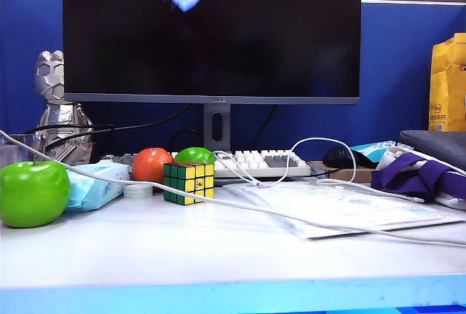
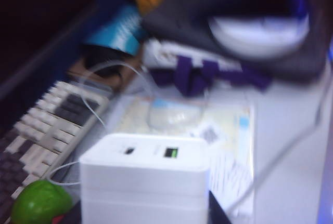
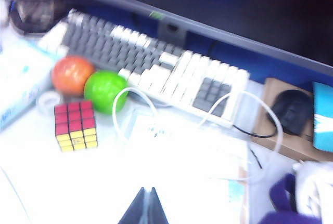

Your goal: Pick up the Type-C charging cable and the charging base, insert one end of the Type-C charger into the corresponding slot on the base, and finally place the plugged-in charger back on the table.

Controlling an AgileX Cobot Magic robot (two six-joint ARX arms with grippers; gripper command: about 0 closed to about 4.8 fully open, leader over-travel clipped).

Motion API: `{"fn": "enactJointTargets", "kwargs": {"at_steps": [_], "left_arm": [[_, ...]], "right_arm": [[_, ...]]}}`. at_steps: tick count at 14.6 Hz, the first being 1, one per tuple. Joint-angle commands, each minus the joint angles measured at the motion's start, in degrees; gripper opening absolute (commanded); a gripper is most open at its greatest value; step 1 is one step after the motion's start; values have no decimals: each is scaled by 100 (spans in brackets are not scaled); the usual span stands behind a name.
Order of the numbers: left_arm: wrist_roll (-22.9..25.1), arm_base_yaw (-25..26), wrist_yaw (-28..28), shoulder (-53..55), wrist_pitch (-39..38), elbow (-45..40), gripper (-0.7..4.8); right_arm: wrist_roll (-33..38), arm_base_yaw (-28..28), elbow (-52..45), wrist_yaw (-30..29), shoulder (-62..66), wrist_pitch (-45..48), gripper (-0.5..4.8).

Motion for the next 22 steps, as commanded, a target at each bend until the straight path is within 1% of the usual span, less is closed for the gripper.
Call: {"fn": "enactJointTargets", "kwargs": {"at_steps": [1,2,3,4,6,7,8,10,12,14,18,20,21,22], "left_arm": [[-695,-4,-177,-417,299,28,-6],[-970,-2,-229,-520,380,28,-6],[-1311,-2,-374,-601,448,28,-6],[-1552,-2,-450,-699,479,28,-6],[-1547,-2,-452,-761,459,28,-6],[-1604,-2,-452,-785,470,28,-6],[-1777,-2,-452,-813,509,28,-6],[-1978,-2,-450,-868,553,28,-6],[-1976,-2,-452,-916,560,28,-6],[-1980,-4,-448,-938,590,31,-6],[-2059,-2,-450,-957,601,28,-5],[-2059,-2,-450,-957,601,28,-5],[-2059,-2,-450,-960,610,28,-5],[-2059,-2,-450,-960,614,28,-5]], "right_arm": [[-205,-2,487,-33,629,9,7],[-323,-2,719,-68,966,11,102],[-450,-2,916,-68,1281,13,232],[-636,-2,1117,-245,1714,109,304],[-782,-2,1202,-699,2177,474,305],[-791,0,1202,-844,2496,850,305],[-789,4,1211,-966,2789,1152,305],[-791,4,1233,-973,3193,1561,305],[-815,4,1235,-1016,3580,2103,304],[-833,4,1333,-1392,3856,2347,301],[-743,4,1980,-1628,4485,2100,301],[-743,13,2035,-1899,4507,1878,301],[-743,13,2035,-1908,4520,1545,292],[-745,13,2035,-1912,4564,1436,292]]}}
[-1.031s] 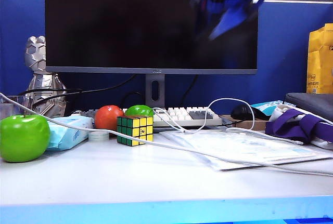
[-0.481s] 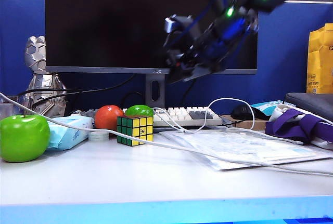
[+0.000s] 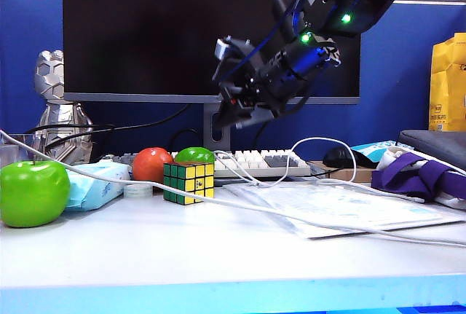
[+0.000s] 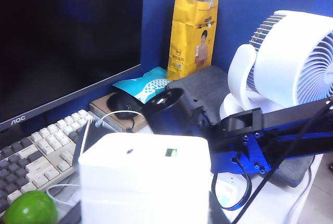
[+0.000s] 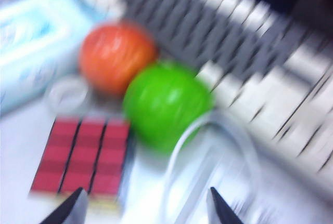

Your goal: Pick up the Type-C charging cable and the charging base, insert one end of the Type-C charger into the corresponding slot on the base, and finally place the plugged-in charger back on the table.

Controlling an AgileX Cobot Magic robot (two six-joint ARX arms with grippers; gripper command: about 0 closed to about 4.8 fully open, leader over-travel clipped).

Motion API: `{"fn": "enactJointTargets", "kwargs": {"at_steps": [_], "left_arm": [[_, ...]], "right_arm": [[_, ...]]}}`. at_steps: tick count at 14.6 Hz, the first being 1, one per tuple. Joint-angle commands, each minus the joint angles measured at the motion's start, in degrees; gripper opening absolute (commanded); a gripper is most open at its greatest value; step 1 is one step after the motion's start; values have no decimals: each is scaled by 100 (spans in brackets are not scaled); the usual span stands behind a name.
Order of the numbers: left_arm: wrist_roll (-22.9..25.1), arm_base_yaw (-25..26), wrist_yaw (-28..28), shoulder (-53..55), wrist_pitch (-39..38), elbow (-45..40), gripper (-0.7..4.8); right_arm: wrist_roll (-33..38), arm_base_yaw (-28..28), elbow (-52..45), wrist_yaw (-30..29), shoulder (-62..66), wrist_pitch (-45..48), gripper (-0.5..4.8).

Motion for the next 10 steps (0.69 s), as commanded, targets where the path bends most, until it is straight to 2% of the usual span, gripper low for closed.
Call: {"fn": "enactJointTargets", "kwargs": {"at_steps": [1,8,9,10], "left_arm": [[7,-2,26,-46,216,28,-5],[-68,-4,74,-52,216,28,-5],[-109,-4,74,-52,216,28,-5],[-107,-2,72,-52,216,28,-5]], "right_arm": [[20,4,33,-24,90,-256,292],[195,4,57,157,535,52,259],[197,4,57,164,560,136,221],[197,4,57,208,573,188,162]]}}
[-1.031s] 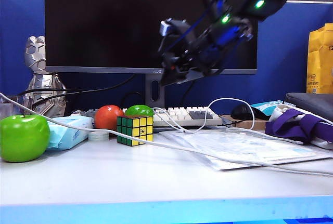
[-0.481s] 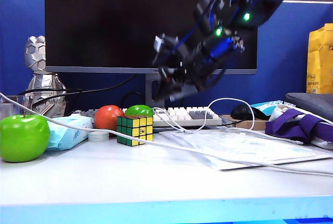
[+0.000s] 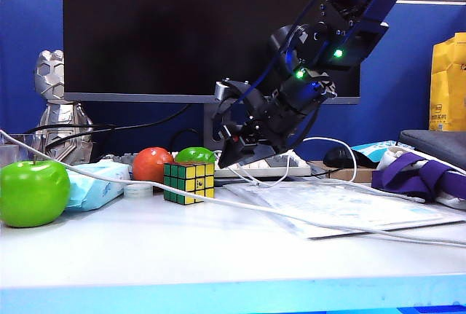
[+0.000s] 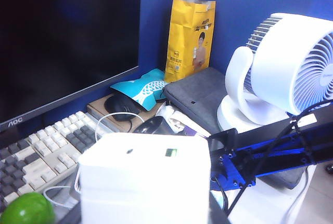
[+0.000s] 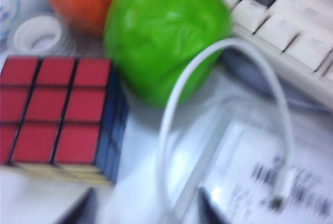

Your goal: Pick up the Type-C charging cable and the charging base, insert one end of the Type-C charger into the corresponding slot on the base, and finally place the plugged-in charger back on the table.

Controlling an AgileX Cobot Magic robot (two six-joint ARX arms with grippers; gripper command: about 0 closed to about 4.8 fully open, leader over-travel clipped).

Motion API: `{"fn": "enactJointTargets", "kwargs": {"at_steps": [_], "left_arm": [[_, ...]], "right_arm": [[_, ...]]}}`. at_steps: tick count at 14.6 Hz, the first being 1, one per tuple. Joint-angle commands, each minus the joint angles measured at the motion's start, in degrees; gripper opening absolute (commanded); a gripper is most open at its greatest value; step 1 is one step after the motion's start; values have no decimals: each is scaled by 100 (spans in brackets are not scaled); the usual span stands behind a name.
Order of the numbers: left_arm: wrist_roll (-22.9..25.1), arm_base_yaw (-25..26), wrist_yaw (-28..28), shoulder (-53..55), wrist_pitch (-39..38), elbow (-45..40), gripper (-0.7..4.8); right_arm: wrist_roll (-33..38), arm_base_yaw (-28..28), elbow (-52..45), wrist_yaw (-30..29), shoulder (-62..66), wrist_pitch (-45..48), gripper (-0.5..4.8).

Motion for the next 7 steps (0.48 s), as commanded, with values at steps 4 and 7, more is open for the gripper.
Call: {"fn": "enactJointTargets", "kwargs": {"at_steps": [4,7], "left_arm": [[-52,-2,31,-46,190,28,-5],[-52,-2,28,-46,190,28,-5]], "right_arm": [[24,4,31,210,-9,291,-2],[24,4,31,203,-94,201,-2]]}}
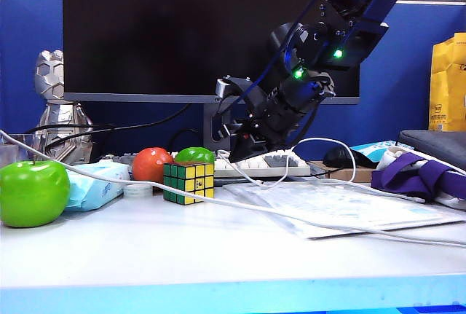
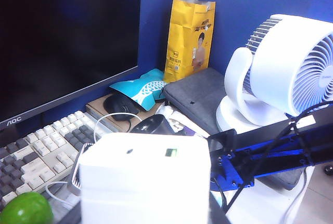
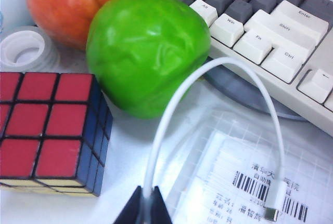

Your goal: Pick up the Type-C charging cable and the charging base, insert one end of the Type-C charger into the corresponding slot on the base, and finally place the plugged-in charger back on the table.

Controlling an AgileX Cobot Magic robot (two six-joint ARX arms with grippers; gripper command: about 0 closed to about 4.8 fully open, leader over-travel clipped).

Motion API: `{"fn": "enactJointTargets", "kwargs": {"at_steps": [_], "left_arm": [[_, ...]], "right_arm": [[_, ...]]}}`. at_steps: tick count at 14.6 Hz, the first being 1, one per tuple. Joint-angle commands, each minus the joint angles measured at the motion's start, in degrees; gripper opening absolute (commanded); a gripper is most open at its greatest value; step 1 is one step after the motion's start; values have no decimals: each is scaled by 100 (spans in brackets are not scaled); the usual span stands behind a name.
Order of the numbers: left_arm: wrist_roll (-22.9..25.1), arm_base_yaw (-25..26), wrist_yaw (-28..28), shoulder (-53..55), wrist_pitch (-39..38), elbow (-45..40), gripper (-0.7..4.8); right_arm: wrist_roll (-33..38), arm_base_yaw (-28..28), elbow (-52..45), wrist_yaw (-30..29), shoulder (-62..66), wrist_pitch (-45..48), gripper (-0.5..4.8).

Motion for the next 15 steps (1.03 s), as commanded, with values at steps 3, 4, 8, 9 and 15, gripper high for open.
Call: {"fn": "enactJointTargets", "kwargs": {"at_steps": [3,4,8,9,15], "left_arm": [[-20,-2,26,-57,203,28,-5],[-20,-2,26,-57,212,28,-5],[-20,-2,31,-70,326,28,-5],[-20,-2,28,-79,358,28,-5],[-17,-2,31,-76,393,28,-5]], "right_arm": [[-11,4,24,9,-544,-492,-2],[-17,4,24,9,-844,-944,-2],[-243,4,24,4,-1950,-2953,-2],[-435,4,24,4,-2157,-3386,-2],[-1091,4,-2,-225,-2509,-5661,-2]]}}
